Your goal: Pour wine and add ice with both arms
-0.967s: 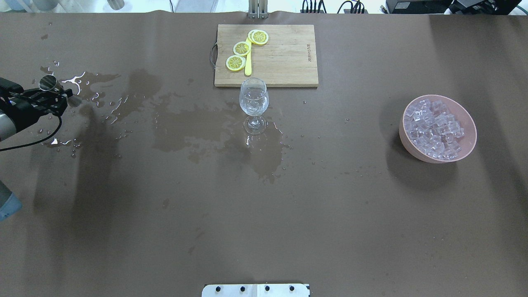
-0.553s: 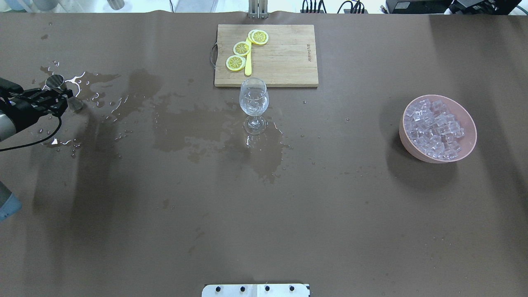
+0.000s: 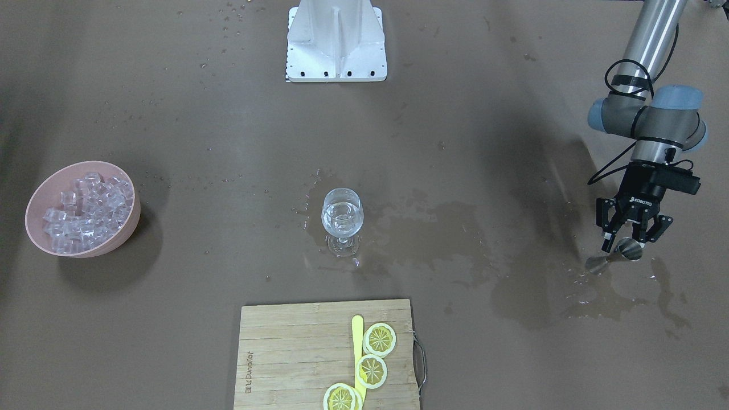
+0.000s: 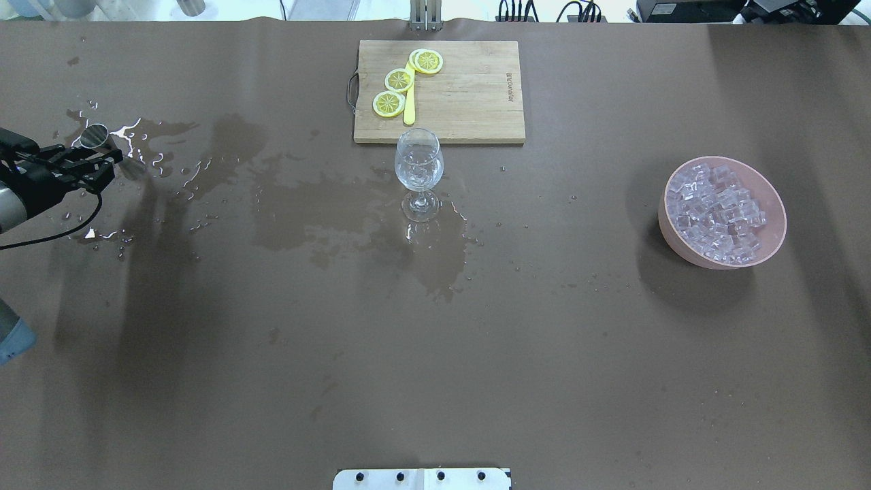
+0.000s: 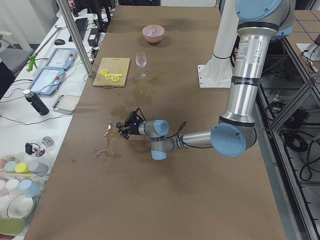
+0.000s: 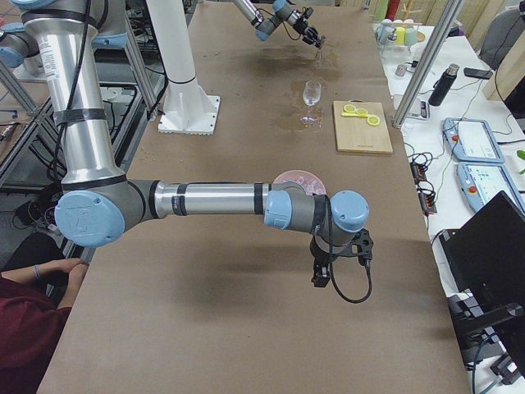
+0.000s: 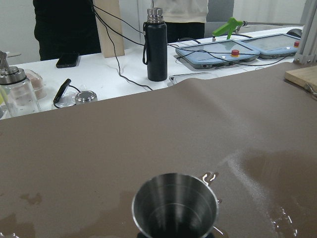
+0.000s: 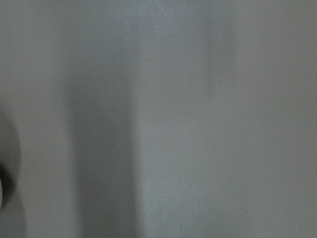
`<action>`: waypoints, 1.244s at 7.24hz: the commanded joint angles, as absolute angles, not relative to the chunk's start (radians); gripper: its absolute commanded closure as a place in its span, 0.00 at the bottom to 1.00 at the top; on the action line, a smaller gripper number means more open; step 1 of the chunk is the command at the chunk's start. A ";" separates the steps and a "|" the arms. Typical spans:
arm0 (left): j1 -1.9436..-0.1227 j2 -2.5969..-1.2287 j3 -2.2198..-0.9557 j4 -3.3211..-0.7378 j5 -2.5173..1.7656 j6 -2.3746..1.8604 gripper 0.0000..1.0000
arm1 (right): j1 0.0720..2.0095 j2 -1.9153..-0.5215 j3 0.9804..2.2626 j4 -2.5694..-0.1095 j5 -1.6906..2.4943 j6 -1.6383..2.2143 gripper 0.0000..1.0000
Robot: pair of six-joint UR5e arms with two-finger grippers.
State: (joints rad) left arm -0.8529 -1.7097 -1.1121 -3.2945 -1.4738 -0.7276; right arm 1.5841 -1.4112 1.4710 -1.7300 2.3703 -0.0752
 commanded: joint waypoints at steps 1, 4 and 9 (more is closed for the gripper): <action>-0.856 -1.710 -1.126 -3.251 -1.473 -0.753 0.02 | 1.586 -1.410 1.471 -1.730 2.372 -0.075 0.00; -0.874 -1.681 -1.198 -3.209 -1.549 -0.784 0.02 | 1.586 -1.410 1.471 -1.729 2.372 -0.075 0.00; -1.219 -1.568 -1.515 -2.787 -2.062 -0.782 0.02 | 1.594 -1.410 1.471 -1.729 2.372 -0.077 0.00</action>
